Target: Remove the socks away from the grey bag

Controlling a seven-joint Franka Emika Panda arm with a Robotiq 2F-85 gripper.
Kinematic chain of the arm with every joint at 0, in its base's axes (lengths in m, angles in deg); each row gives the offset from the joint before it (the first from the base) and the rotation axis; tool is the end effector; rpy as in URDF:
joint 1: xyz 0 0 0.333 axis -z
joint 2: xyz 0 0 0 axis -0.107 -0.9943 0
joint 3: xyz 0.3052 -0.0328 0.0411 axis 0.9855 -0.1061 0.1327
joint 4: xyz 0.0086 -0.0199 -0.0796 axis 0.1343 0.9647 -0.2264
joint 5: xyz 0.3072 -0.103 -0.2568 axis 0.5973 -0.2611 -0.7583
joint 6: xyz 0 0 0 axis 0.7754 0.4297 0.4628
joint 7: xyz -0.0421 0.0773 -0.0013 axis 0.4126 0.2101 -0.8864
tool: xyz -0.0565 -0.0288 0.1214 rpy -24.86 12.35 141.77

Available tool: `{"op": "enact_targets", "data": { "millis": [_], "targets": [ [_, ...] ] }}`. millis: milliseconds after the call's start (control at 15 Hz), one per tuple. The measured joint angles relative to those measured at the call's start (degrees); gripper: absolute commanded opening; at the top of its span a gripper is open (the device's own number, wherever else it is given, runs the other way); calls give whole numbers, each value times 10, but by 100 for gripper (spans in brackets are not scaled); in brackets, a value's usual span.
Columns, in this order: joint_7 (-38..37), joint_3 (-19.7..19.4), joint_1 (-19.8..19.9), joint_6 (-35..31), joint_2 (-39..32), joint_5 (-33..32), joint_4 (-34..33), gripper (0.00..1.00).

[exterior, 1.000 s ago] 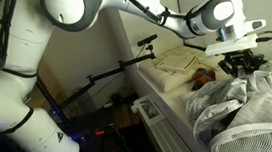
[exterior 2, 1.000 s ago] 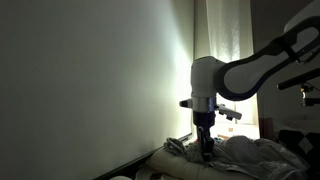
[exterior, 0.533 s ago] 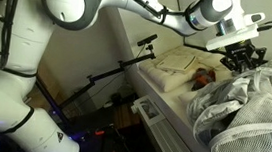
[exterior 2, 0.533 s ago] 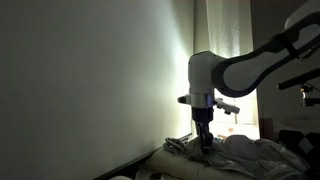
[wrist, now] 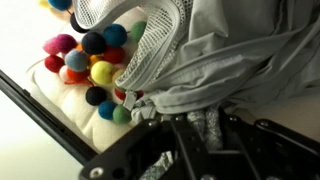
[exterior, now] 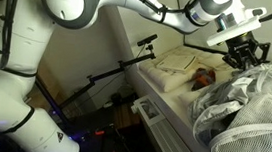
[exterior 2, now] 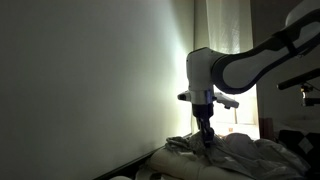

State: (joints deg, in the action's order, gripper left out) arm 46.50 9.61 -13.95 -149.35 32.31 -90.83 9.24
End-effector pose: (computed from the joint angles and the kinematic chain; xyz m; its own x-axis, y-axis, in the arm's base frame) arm 0.7800 0.0367 0.2227 0.7904 0.5850 -0.1819 0.6052 -0.6997 0.3796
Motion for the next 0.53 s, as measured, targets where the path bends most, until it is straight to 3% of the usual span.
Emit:
{"op": "enact_targets", "data": {
  "millis": [133,467,533],
  "targets": [
    [1,1,1,0,0,0,0,60],
    [13,21,12,-4,0,11,0,98],
    [15,25,14,-4,1,14,0,100]
  ]
}}
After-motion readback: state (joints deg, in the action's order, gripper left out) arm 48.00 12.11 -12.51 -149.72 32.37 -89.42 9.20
